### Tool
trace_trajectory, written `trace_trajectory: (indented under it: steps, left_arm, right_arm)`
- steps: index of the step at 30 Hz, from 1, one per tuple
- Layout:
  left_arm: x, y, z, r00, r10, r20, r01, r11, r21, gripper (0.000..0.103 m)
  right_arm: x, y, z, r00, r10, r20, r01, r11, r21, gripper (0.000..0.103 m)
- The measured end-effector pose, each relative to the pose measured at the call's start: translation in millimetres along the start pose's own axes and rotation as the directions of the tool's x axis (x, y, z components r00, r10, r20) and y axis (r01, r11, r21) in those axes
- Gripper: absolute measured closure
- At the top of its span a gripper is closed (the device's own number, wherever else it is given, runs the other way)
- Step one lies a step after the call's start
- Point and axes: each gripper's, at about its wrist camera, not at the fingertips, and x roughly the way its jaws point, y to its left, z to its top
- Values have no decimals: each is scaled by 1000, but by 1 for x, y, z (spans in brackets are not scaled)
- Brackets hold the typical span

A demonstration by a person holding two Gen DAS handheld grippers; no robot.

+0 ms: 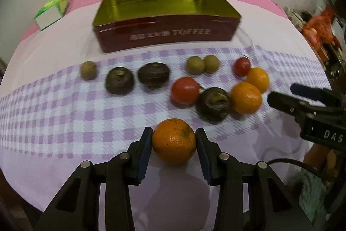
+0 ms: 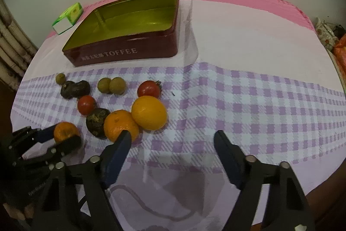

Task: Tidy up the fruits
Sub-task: 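Close the left tool on the tangerine while the right tool grasps the large orange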

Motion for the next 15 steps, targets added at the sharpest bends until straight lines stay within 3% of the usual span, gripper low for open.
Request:
trace_trajectory:
  steps: [15]
  left_arm:
    - [-14, 26, 3, 997, 55, 47, -51, 996, -70, 62]
  right_arm:
    - [10, 6, 1, 999, 36, -40, -37, 999, -27, 53]
